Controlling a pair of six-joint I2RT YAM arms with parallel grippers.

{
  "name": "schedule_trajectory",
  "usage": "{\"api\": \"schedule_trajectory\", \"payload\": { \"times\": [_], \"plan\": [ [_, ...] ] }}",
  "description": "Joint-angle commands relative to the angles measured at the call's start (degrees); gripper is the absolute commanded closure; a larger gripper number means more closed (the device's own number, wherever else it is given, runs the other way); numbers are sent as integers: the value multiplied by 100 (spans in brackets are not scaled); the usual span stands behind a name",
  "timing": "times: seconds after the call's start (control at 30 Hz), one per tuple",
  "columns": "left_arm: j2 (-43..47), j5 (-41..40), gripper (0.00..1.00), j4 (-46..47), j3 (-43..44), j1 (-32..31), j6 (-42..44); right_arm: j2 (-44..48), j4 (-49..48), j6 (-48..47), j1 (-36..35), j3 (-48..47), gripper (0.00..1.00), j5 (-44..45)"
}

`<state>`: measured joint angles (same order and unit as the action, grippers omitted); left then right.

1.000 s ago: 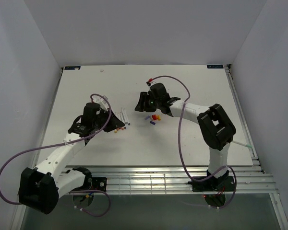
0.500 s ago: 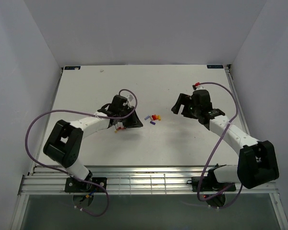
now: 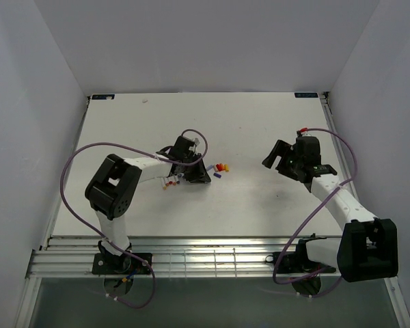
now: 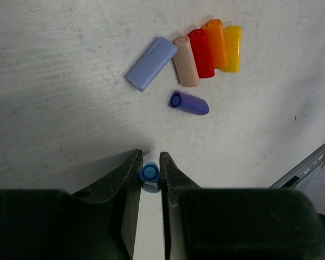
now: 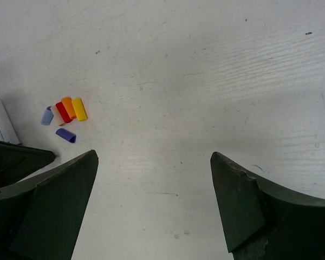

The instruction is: Open the pen caps

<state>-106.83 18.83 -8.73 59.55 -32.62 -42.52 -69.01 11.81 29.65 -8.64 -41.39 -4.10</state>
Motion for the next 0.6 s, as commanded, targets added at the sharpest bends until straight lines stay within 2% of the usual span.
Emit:
{"api": "schedule_trajectory", "payload": {
  "times": [0.0,0.23,0.4,0.53,0.57],
  "plan": [
    [-5,-143,67,39,250,-34,-2,134,49,137,135,34,10,-170],
    [-14,-239,49,-32,277,-34,60,-51,154,340,451,192,10,-249],
    [48,-275,47,-32,224,-34,51,204,189,462,600,263,10,-57],
    [249,-239,46,-32,119,-34,51,406,645,980,820,245,10,848],
    [389,-239,46,-32,84,-34,51,458,795,1034,1186,219,10,858]
  ]
}}
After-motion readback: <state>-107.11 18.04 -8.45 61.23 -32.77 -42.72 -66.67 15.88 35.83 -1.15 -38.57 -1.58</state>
